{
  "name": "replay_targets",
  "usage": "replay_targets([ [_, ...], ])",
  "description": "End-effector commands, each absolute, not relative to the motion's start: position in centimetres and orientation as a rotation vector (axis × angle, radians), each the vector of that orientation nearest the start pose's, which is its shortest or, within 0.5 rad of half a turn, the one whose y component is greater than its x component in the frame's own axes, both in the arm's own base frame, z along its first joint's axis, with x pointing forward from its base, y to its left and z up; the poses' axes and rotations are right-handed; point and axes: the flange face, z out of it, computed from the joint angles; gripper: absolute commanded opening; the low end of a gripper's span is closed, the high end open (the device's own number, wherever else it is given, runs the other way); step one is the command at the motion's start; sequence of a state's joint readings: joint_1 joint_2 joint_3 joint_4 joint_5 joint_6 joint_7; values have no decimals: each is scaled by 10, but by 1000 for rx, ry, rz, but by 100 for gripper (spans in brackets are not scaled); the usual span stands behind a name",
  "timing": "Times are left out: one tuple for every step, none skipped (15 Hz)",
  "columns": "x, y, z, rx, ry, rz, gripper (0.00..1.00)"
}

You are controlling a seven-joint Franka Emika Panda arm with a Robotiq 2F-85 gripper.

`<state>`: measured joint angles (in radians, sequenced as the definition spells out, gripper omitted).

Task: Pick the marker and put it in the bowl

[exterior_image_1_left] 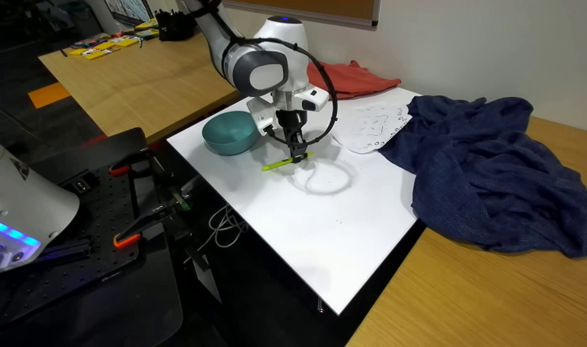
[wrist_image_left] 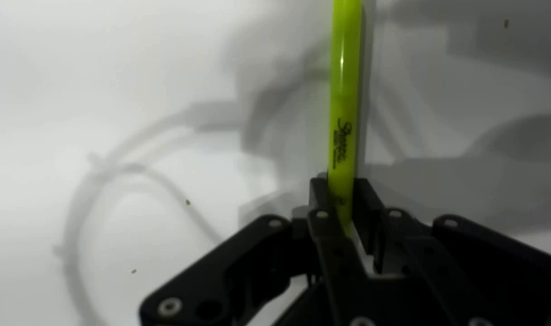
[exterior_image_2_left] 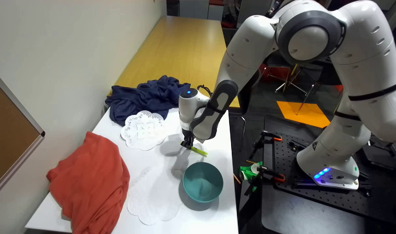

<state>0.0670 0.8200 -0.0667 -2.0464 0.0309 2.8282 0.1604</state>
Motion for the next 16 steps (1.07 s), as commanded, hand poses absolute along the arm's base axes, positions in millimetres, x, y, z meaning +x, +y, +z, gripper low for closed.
replay_targets([
  [553, 9, 59, -3185, 275, -25, 4],
  [551, 14, 68, -3190, 262, -44, 4],
  [549, 19, 76, -3191, 262, -61, 4],
  [547, 24, 87, -3201, 244, -97, 4],
  [545, 29, 97, -3208, 242, -127, 4],
  [542, 34, 108, -3215, 235, -158, 4],
  [538, 39, 118, -3222, 221, -187, 4],
  [535, 45, 127, -3230, 206, -212, 4],
  [531, 51, 137, -3233, 188, -238, 4],
  [527, 57, 145, -3234, 157, -250, 4],
  [523, 62, 151, -3234, 132, -255, 4],
  [520, 69, 158, -3230, 99, -258, 4],
  [515, 76, 164, -3219, 50, -263, 4],
  [511, 82, 168, -3211, 18, -266, 4],
  [507, 88, 173, -3200, -18, -270, 4],
  [503, 94, 177, -3187, -54, -272, 4],
])
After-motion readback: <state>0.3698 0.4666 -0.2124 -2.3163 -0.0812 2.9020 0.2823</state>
